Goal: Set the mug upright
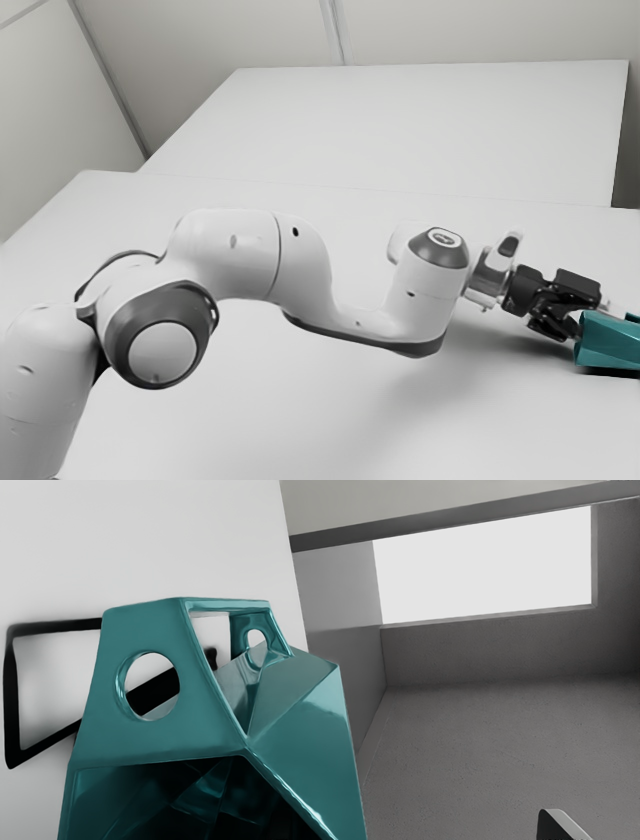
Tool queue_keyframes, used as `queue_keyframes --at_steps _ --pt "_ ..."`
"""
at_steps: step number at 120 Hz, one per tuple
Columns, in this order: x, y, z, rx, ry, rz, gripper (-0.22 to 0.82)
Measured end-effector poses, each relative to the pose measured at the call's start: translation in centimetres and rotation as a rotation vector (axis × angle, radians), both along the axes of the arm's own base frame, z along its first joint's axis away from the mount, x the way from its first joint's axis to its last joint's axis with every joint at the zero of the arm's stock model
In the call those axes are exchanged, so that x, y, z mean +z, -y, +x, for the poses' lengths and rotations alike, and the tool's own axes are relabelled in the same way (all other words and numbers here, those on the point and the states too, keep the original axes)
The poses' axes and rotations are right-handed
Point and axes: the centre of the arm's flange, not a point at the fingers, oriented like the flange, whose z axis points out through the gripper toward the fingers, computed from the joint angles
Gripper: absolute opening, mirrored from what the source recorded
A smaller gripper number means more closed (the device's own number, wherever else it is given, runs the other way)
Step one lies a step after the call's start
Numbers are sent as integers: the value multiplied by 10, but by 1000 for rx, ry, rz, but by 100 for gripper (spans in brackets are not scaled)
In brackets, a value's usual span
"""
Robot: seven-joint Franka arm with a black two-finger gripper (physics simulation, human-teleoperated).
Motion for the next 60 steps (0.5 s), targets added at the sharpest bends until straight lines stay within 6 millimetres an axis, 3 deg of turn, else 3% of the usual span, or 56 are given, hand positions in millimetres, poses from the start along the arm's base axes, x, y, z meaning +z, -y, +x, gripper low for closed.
queue_keyframes --at_steps 46,60 --pt "-13 6 -2 9 -19 -19 26" --pt "-13 6 -2 9 -17 -22 14"
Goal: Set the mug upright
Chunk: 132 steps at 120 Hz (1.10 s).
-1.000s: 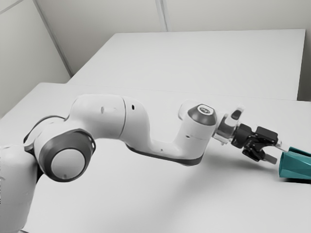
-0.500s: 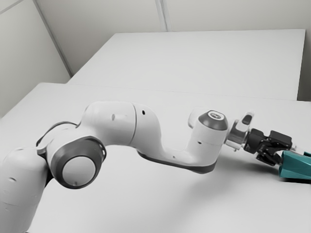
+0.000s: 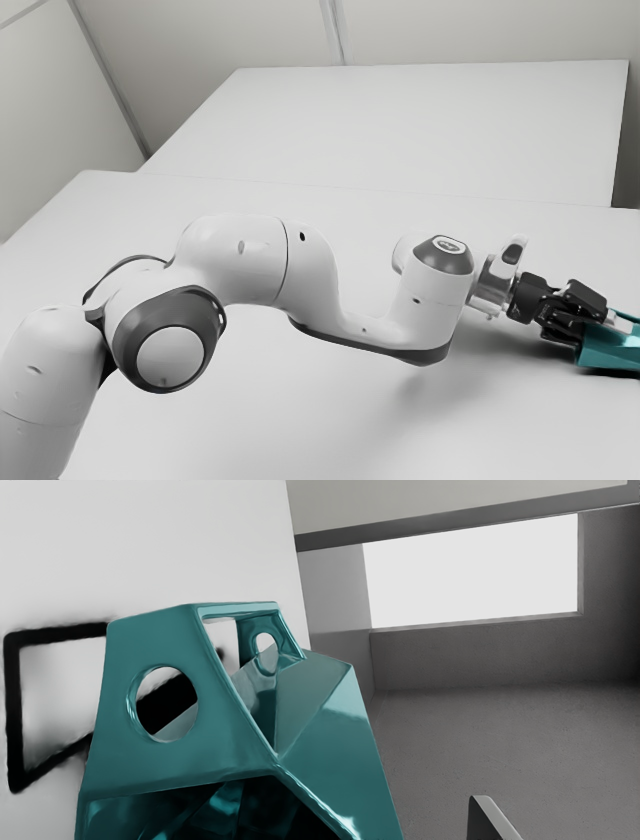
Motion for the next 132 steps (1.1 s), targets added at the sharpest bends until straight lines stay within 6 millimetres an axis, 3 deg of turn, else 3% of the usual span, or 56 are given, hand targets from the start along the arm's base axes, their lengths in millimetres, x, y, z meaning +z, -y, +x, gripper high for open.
queue_keyframes --at_steps 17,32,63,80,103,132 --pt "0 -1 1 0 3 -1 -2" --pt "1 0 1 -1 8 -3 -10" --pt "14 -3 4 -2 35 -6 -16" --pt "43 -15 15 -5 96 14 -17" --pt "103 -67 38 -99 300 252 -18" --pt "132 -170 45 -185 446 736 -18"
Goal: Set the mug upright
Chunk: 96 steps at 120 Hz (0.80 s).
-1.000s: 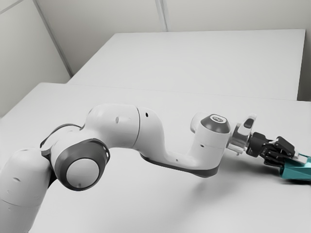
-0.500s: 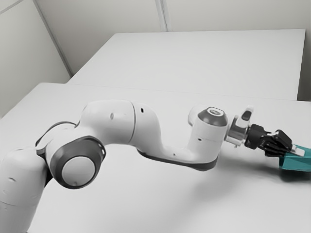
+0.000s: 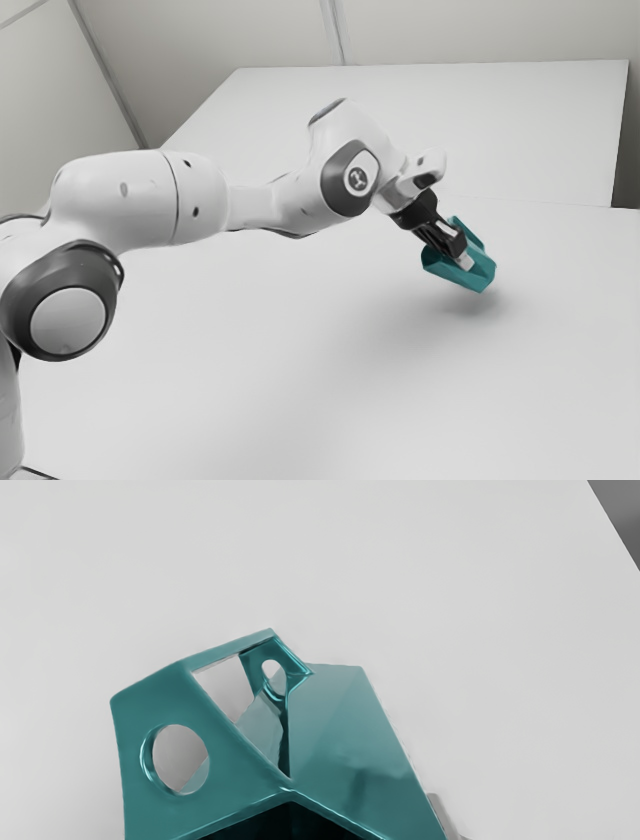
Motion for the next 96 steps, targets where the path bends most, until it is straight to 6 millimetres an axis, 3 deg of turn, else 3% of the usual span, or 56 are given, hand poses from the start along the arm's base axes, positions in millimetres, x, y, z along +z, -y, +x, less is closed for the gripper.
queue_keyframes --at_steps 20,42,74,96 --pt "30 -60 -5 43 38 234 -18" --pt "42 -122 -14 143 -13 400 -18" --pt "39 -166 -46 265 -95 526 -18" --pt "26 -175 -69 314 -130 571 -18"
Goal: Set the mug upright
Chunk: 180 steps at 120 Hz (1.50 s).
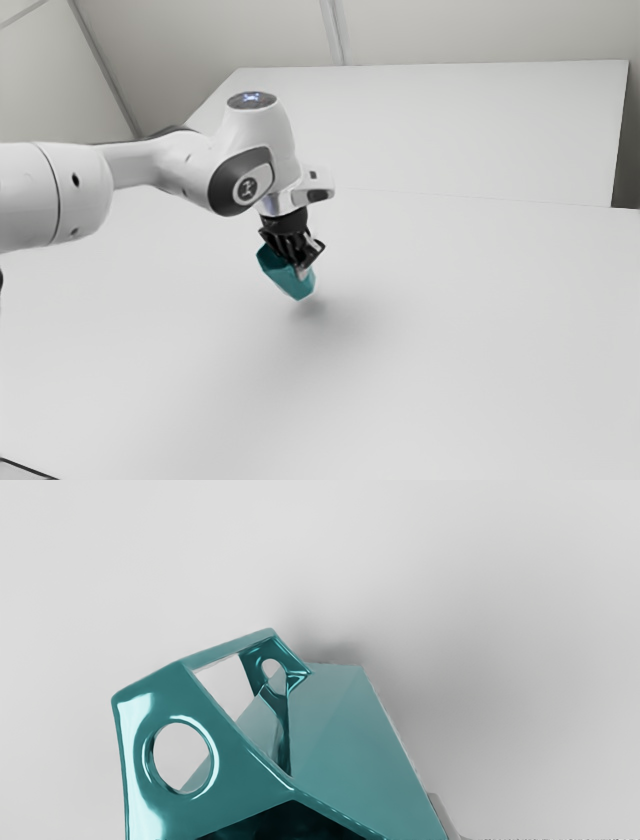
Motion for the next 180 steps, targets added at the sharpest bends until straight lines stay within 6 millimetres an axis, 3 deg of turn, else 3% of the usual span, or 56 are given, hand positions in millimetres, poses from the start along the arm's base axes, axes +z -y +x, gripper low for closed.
queue_keyframes --at_steps 31,96,103,119,140,163,180 --pt "-25 -22 -4 81 -22 36 -18" --pt "-60 -24 -5 138 -45 62 -18" --pt "-60 -23 -5 139 -42 64 -10" --pt "-58 -23 -5 139 -34 70 20" --pt "-44 -23 -6 146 -12 71 43" --pt "2 -20 -12 149 46 69 53" --pt "44 -20 -6 194 75 2 57"
